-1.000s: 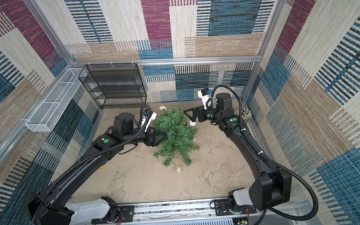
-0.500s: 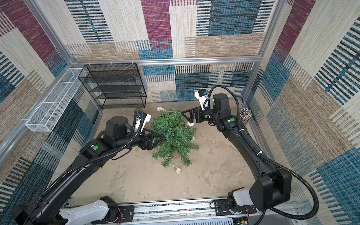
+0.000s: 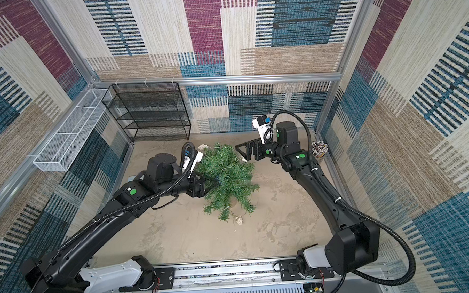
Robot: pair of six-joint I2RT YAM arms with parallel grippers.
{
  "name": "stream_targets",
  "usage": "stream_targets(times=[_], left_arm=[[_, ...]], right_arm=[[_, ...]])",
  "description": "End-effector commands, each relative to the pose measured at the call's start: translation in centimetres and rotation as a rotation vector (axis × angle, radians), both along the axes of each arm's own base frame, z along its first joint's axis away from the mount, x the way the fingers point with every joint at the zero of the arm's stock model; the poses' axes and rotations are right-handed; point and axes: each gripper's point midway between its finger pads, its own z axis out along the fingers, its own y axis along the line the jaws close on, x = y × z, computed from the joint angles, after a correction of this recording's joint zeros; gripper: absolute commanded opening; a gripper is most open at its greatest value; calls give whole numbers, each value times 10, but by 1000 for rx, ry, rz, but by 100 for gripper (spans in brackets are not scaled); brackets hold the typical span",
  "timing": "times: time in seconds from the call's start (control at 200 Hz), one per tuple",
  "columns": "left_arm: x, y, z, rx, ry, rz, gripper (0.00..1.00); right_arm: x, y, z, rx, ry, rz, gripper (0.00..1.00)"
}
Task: Remove string lights from the small christmas tree
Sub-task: Adjust the Christmas tree at the center of the board.
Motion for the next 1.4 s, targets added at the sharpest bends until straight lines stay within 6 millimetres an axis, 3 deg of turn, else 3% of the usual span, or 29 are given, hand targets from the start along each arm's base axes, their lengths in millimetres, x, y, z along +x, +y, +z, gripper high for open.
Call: stream_targets(times=[0.0,0.265,0.476,0.651,0.936,1.397], left_arm=[[1,14,5,43,-30,48,74],[-14,40,20,75,-101,89,75],[-33,14,22,9,-48,27,70],[-41,-5,15,-30,-26,32,71],[-23,-21,6,-37,-86,83,81],[4,-27,2,-130,-130,213,83]], right_arm=[[-1,-3,8,-22,-33,-15,100],[-15,-22,27,-67,-85,-98,99],[-29,-27,40,-59,-114,-127,98],[-33,-12,31,-49,-104,-93,98],[-34,9,24,-44,-105,-38,97],[-43,27,3,-74,-76,22,86]])
